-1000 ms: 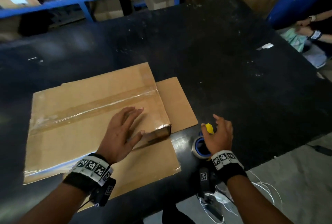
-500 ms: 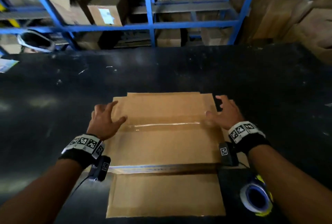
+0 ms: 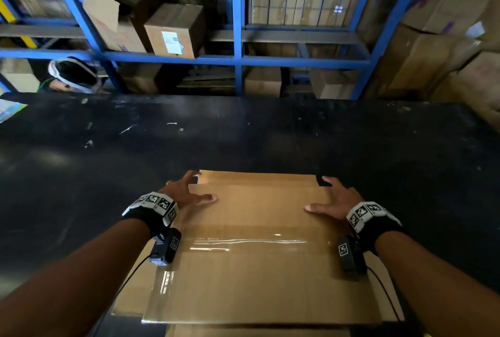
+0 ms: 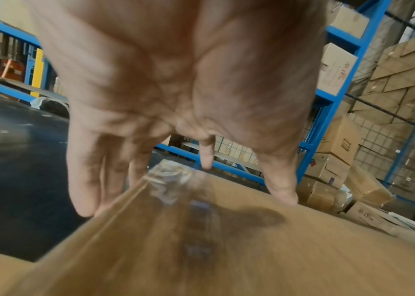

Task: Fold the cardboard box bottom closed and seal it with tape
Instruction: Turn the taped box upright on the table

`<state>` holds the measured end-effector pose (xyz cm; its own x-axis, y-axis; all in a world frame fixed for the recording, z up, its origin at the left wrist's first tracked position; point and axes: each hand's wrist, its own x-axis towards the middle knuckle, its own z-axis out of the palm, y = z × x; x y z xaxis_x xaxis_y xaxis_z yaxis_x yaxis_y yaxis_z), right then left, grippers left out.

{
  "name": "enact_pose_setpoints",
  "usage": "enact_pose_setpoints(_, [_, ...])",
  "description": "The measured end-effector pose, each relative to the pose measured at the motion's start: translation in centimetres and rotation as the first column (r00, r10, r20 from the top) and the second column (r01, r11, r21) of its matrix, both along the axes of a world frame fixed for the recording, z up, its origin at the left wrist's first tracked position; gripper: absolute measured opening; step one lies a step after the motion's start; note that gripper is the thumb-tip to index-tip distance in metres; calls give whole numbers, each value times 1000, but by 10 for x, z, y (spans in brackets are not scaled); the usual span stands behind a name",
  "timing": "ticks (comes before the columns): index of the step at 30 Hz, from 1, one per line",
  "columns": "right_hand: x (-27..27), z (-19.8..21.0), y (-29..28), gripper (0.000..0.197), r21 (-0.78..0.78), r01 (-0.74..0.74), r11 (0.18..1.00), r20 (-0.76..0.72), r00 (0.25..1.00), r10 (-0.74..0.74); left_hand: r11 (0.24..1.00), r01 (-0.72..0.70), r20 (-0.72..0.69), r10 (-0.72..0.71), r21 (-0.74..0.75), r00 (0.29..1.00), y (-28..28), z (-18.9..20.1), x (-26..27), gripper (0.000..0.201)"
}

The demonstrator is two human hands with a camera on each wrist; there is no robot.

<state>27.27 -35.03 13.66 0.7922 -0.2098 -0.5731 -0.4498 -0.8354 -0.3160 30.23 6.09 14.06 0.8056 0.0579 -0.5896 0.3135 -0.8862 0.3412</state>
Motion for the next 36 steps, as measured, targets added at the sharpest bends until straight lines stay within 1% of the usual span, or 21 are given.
enact_pose_setpoints(2, [10, -4, -1, 131, -9, -18, 1000, -42, 999, 18, 999, 26, -36, -27, -34, 999, -3, -3, 9, 101])
enact_pose_setpoints(4, [18, -5, 0, 130, -25, -37, 999, -83, 996, 34, 999, 47, -77, -49, -24, 996, -6, -5, 15, 103])
enact_pose_setpoints(8, [27, -5, 2, 124, -39, -73, 997, -133, 989, 68, 1000, -4, -103, 1, -28, 995, -10, -11, 19, 96])
enact_pose_setpoints(11, [27, -3, 3, 125, -42, -96, 994, -120, 989, 91, 998, -46, -100, 43, -29, 994, -8, -10, 18, 110])
enact_pose_setpoints(13, [23, 3, 5, 125, -35, -95, 995, -89, 992, 91, 996, -85, -61, 84, -22, 995, -5, -5, 16, 118])
enact_pose_setpoints(14, [21, 9, 7, 124, -38, -91, 995, -68, 994, 88, 995, -96, -34, 95, -29, 995, -4, 1, 13, 119])
enact_pose_setpoints(15, [18, 17, 10, 122, -48, -85, 995, -43, 996, 83, 994, -101, 5, 101, -32, 995, -2, 9, 11, 117])
enact_pose_setpoints(17, [12, 40, 16, 108, -56, -66, 996, 33, 997, 68, 996, -85, 88, 88, -37, 992, 3, 29, 7, 109])
enact_pose_setpoints(19, [9, 65, 21, 94, -27, -41, 999, 135, 990, 44, 995, -84, 183, 91, -45, 979, 9, 57, 5, 104])
enact_pose_setpoints(20, [8, 80, 24, 91, -17, -30, 999, 193, 981, 33, 994, -91, 235, 103, -64, 966, 12, 73, 5, 101])
enact_pose_setpoints(22, [5, 110, 30, 90, -2, 0, 1000, 294, 956, 0, 992, -97, 352, 121, -85, 928, 17, 107, 2, 96])
enact_pose_setpoints(25, [-6, 155, 41, 82, 74, 54, 996, 445, 892, -81, 993, -83, 520, 113, -82, 847, 28, 158, -8, 96])
enact_pose_setpoints(27, [-18, 178, 48, 75, 151, 57, 987, 577, 805, -135, 994, -63, 612, 102, -85, 785, 38, 183, -18, 94])
enact_pose_setpoints(28, [-25, 185, 52, 71, 186, 49, 981, 636, 755, -158, 995, -57, 637, 98, -84, 765, 44, 191, -25, 91])
enact_pose_setpoints(29, [-31, 190, 55, 68, 216, 46, 975, 680, 710, -184, 995, -43, 666, 89, -85, 741, 47, 198, -33, 86])
enact_pose_setpoints(30, [-38, 193, 58, 64, 245, 46, 968, 709, 673, -211, 995, -43, 691, 96, -94, 716, 49, 201, -42, 78])
enact_pose_setpoints(32, [-50, 191, 63, 62, 303, 40, 952, 740, 620, -261, 988, -67, 737, 150, -141, 659, 51, 198, -66, 71])
enact_pose_setpoints(34, [-66, 182, 67, 61, 334, 28, 942, 757, 587, -286, 976, -88, 762, 211, -199, 612, 54, 181, -92, 74])
enact_pose_setpoints(36, [-83, 168, 70, 55, 356, 33, 934, 771, 554, -313, 957, -56, 799, 268, -283, 539, 55, 163, -118, 73])
